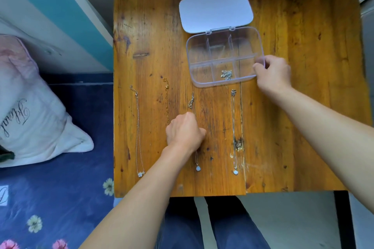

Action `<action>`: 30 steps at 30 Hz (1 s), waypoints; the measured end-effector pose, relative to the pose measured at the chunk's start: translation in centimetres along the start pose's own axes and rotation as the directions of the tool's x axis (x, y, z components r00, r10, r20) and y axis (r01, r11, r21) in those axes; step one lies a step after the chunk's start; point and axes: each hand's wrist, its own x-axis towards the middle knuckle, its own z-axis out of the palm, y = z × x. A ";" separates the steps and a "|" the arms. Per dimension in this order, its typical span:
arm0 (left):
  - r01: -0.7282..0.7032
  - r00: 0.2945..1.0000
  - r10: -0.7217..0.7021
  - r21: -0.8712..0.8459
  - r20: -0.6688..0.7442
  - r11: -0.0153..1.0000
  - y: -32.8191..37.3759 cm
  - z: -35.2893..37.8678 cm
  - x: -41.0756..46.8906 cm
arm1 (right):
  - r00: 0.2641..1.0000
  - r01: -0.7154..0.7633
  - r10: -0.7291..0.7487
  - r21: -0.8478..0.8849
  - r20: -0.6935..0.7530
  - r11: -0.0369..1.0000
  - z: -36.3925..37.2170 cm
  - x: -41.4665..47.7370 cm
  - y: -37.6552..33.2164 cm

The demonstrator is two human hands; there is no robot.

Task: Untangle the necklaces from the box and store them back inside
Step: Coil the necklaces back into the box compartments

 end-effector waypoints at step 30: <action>-0.394 0.883 0.155 -0.517 -0.444 0.760 5.0 -6.7 5.4 | 0.998 0.052 -0.052 0.002 -0.030 0.999 1.3 0.2 1.8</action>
